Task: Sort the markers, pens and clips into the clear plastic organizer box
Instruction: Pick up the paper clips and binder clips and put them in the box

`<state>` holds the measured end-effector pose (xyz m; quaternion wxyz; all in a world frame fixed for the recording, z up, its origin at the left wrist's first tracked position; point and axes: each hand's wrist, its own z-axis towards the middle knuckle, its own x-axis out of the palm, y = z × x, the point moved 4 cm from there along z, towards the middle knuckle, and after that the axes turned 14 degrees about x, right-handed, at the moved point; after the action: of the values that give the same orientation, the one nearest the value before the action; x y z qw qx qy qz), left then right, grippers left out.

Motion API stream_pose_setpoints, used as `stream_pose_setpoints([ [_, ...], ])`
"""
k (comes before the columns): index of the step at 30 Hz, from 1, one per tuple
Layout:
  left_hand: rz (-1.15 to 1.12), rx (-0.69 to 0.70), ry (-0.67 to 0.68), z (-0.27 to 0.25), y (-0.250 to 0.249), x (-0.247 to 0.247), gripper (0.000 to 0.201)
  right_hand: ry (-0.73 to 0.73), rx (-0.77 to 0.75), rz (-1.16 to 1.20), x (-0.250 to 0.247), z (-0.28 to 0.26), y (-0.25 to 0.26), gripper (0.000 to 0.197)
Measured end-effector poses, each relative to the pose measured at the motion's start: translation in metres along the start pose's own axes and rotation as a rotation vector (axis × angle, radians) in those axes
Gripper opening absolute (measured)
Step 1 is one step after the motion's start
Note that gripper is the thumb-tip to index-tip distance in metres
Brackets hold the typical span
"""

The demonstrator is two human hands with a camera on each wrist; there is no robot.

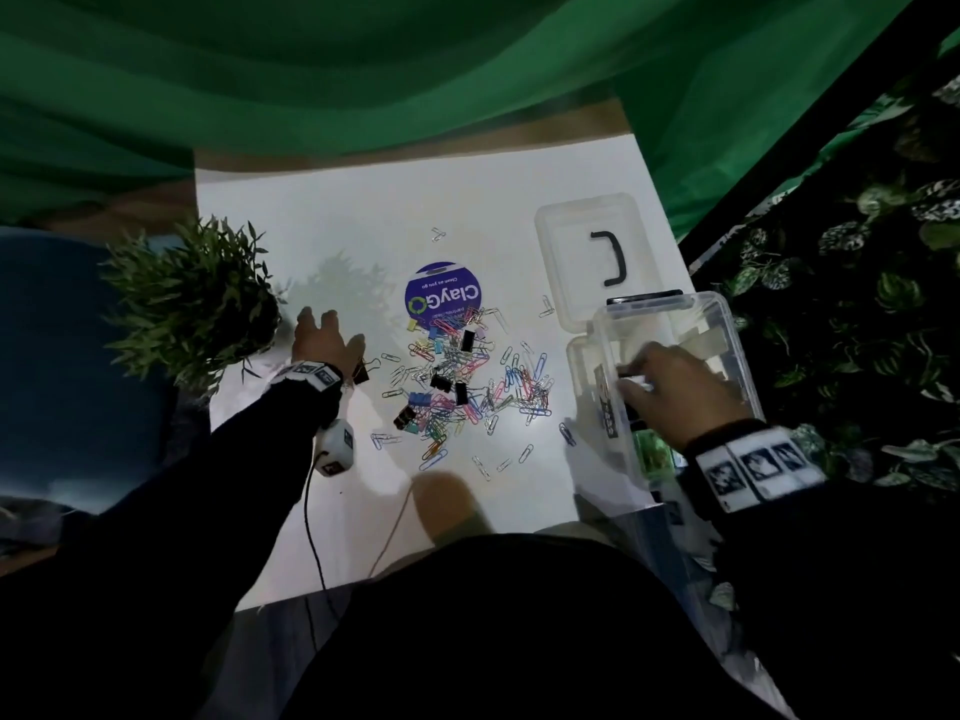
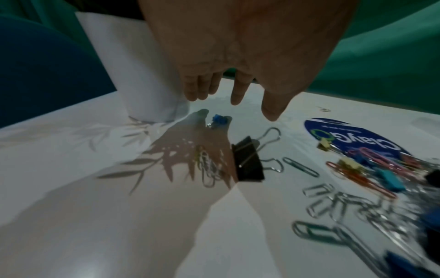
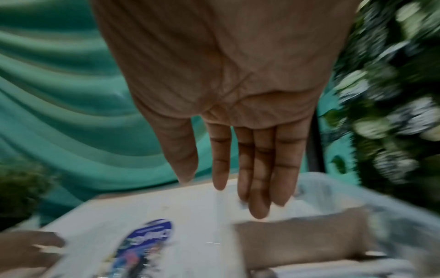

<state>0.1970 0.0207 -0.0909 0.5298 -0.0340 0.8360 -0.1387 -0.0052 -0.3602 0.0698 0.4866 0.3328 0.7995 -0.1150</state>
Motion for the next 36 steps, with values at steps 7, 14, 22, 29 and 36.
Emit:
stream_pose_setpoints([
  [7, -0.025, -0.170, 0.012, 0.019, -0.003, -0.010, 0.066, 0.264, -0.153, 0.053, 0.067, 0.055, 0.142, 0.057],
  [14, -0.174, 0.066, 0.154, 0.013, -0.034, 0.027, 0.074, 0.255, 0.197, -0.070, 0.122, 0.131, 0.140, 0.083],
  [22, -0.244, 0.176, 0.124, 0.059, -0.070, 0.007, 0.067, 0.141, -0.084, -0.201, 0.105, 0.144, 0.196, 0.046],
  [29, -0.149, 0.152, 0.078, 0.042, -0.053, 0.013, 0.069, 0.131, -0.509, -0.391, 0.103, 0.213, 0.304, 0.068],
  [36, -0.088, 0.398, -0.020, -0.003, -0.024, 0.041, 0.072, 0.258, -0.509, -0.471, 0.131, 0.201, 0.261, 0.066],
])
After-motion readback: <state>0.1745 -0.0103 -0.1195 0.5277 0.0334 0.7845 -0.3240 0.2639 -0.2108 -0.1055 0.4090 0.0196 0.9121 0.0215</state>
